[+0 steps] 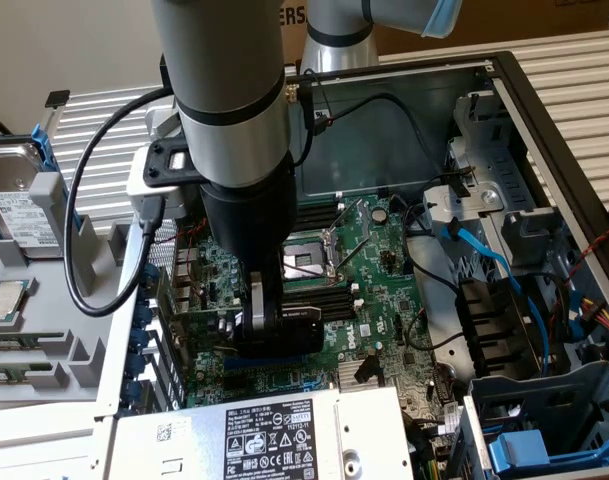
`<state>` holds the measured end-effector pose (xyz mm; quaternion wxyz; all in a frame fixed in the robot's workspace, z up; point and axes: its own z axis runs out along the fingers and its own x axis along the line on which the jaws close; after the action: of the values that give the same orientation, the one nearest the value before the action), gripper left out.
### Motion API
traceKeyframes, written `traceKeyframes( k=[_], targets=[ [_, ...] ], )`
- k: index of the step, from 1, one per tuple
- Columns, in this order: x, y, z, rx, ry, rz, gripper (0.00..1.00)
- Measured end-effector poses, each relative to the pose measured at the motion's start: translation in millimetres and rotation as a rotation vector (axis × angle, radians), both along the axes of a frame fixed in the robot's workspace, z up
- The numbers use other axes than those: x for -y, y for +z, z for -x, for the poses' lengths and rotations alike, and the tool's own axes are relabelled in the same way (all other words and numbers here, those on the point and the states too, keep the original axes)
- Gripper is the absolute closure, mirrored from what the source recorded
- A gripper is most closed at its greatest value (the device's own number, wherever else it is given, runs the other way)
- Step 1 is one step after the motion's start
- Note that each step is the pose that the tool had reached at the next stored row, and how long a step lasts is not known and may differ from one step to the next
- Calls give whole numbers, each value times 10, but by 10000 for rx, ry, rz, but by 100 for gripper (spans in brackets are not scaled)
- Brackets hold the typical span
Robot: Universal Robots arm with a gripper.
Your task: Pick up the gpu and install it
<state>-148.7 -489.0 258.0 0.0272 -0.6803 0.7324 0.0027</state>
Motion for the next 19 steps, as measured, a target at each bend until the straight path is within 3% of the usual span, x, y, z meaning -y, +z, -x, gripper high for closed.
traceKeyframes(
  k=[19],
  targets=[
    [0,-22,1,5,3,27,73]
  ],
)
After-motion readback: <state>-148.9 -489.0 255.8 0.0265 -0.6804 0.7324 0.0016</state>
